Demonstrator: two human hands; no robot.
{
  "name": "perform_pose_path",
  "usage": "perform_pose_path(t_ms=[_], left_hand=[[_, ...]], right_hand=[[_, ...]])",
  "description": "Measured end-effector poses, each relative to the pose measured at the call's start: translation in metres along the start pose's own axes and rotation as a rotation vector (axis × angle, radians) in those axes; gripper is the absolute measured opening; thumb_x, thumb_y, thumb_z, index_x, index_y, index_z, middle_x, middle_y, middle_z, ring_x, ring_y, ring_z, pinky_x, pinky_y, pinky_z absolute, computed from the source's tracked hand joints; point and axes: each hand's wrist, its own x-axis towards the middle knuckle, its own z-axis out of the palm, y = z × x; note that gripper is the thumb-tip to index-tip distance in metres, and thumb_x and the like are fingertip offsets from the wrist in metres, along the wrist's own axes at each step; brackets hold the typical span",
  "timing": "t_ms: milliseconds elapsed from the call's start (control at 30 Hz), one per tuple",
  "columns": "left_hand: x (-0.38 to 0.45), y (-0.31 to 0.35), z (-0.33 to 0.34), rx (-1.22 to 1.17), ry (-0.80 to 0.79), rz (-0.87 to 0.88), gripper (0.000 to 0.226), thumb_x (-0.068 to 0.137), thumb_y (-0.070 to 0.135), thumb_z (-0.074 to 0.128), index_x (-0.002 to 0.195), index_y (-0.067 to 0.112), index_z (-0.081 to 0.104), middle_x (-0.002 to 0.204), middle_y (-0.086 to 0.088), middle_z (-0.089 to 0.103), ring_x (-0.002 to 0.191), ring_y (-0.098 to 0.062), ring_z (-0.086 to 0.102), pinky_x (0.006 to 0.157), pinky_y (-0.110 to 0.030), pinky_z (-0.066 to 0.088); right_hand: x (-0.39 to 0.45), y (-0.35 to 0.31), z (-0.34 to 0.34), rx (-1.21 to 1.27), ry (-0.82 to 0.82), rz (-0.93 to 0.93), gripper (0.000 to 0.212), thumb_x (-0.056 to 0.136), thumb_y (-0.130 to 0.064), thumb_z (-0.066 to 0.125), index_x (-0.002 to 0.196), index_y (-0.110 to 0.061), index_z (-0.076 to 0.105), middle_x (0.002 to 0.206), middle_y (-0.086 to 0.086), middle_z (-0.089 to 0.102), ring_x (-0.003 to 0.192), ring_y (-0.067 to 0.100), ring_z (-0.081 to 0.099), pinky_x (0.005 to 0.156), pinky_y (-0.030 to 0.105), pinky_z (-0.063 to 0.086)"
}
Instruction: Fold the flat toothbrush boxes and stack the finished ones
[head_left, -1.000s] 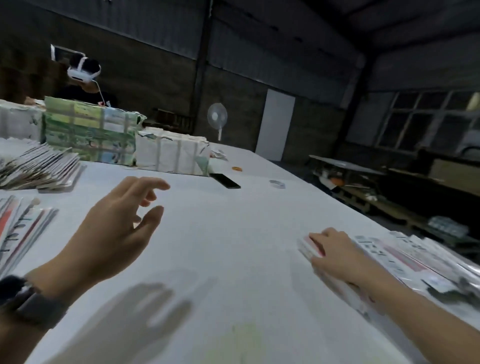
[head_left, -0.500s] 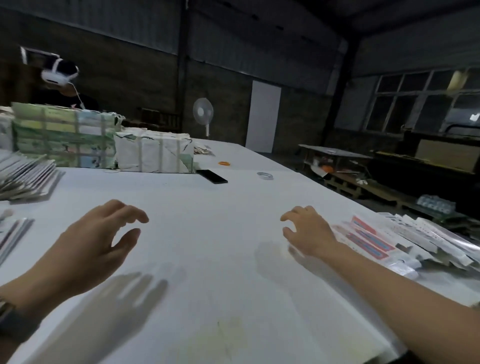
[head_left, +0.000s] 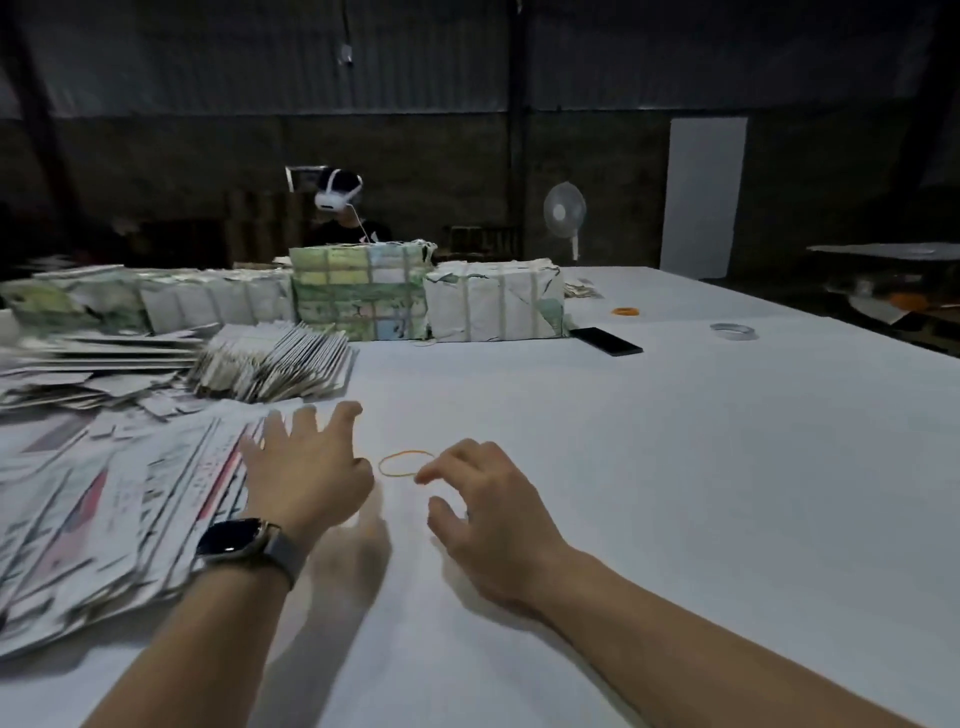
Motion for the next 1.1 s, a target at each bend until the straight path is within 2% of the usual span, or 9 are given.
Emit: perform_pose_path(t_ms=[100, 200, 333, 433, 700, 800, 933, 1033, 1100], left_hand=[[0.011, -0.023, -0.004, -0.027, -0.048, -0.197, 0.066, 0.090, 0.030, 0.047, 0.150, 0.039, 0.023, 0.162, -0.013, 0.021, 0.150, -0.048, 0.005, 0.116, -0.068, 0.006], [0.013, -0.037, -0.003, -0.017, -0.150, -0.310, 0.061, 0.088, 0.027, 0.043, 0.146, 0.034, 0.027, 0.156, -0.017, 0.035, 0.148, -0.052, 0.011, 0.113, -0.071, 0.010], [0.012, -0.036, 0.008, 0.094, -0.222, -0.236, 0.048, 0.089, 0.022, 0.040, 0.136, 0.022, 0.043, 0.148, -0.011, 0.049, 0.146, -0.041, 0.022, 0.114, -0.066, 0.016], [0.011, -0.033, 0.010, 0.125, -0.218, -0.176, 0.043, 0.091, 0.022, 0.042, 0.134, 0.024, 0.046, 0.143, -0.007, 0.053, 0.146, -0.037, 0.024, 0.116, -0.063, 0.017], [0.005, -0.019, 0.014, 0.073, -0.129, 0.099, 0.041, 0.100, 0.035, 0.041, 0.141, 0.034, 0.045, 0.129, 0.002, 0.066, 0.135, -0.027, 0.045, 0.113, -0.050, 0.025], [0.006, -0.009, 0.012, -0.032, -0.024, 0.161, 0.036, 0.098, 0.028, 0.052, 0.133, 0.037, 0.054, 0.128, 0.004, 0.065, 0.124, -0.024, 0.054, 0.101, -0.043, 0.038], [0.010, -0.015, 0.004, -0.087, 0.179, 0.047, 0.050, 0.091, 0.027, 0.058, 0.139, 0.030, 0.045, 0.135, -0.002, 0.056, 0.124, -0.032, 0.048, 0.098, -0.046, 0.039], [0.010, -0.030, 0.006, -0.013, -0.022, -0.136, 0.056, 0.094, 0.037, 0.046, 0.147, 0.027, 0.034, 0.137, -0.009, 0.053, 0.128, -0.037, 0.045, 0.102, -0.049, 0.036], [0.010, -0.032, 0.009, 0.045, -0.105, -0.159, 0.046, 0.098, 0.038, 0.039, 0.141, 0.023, 0.042, 0.136, -0.009, 0.056, 0.131, -0.036, 0.044, 0.105, -0.049, 0.034]], right_hand=[[-0.005, 0.012, 0.003, 0.054, -0.013, -0.016, 0.024, 0.089, -0.020, 0.057, 0.109, -0.024, 0.070, 0.114, -0.013, 0.059, 0.112, 0.006, 0.047, 0.092, 0.023, 0.041], [-0.005, 0.018, 0.002, 0.096, -0.013, 0.013, 0.023, 0.087, -0.020, 0.057, 0.104, -0.027, 0.070, 0.106, -0.022, 0.052, 0.109, 0.002, 0.046, 0.090, 0.018, 0.037], [-0.004, 0.017, 0.004, 0.100, -0.035, 0.011, 0.023, 0.089, -0.014, 0.060, 0.105, -0.028, 0.069, 0.104, -0.025, 0.050, 0.108, 0.001, 0.045, 0.088, 0.013, 0.035], [-0.005, 0.018, 0.004, 0.093, -0.046, -0.006, 0.024, 0.089, -0.013, 0.060, 0.105, -0.029, 0.069, 0.103, -0.029, 0.048, 0.108, -0.001, 0.044, 0.087, 0.006, 0.032], [-0.004, 0.017, 0.005, 0.095, -0.050, -0.025, 0.024, 0.088, -0.010, 0.063, 0.102, -0.028, 0.070, 0.102, -0.034, 0.047, 0.106, -0.001, 0.046, 0.082, 0.006, 0.034], [-0.004, 0.017, 0.005, 0.096, -0.047, -0.028, 0.024, 0.087, -0.009, 0.064, 0.099, -0.028, 0.071, 0.100, -0.033, 0.049, 0.105, 0.002, 0.049, 0.078, 0.007, 0.034], [-0.004, 0.018, 0.005, 0.110, -0.045, -0.029, 0.024, 0.086, -0.008, 0.063, 0.096, -0.028, 0.071, 0.100, -0.032, 0.050, 0.104, 0.003, 0.050, 0.073, 0.007, 0.035], [-0.004, 0.017, 0.006, 0.119, -0.052, -0.025, 0.023, 0.087, -0.009, 0.062, 0.096, -0.029, 0.071, 0.101, -0.032, 0.050, 0.105, 0.002, 0.049, 0.073, 0.007, 0.035], [-0.005, 0.017, 0.005, 0.118, -0.057, -0.026, 0.023, 0.087, -0.009, 0.062, 0.096, -0.029, 0.071, 0.100, -0.032, 0.050, 0.105, 0.000, 0.048, 0.075, 0.006, 0.035]])
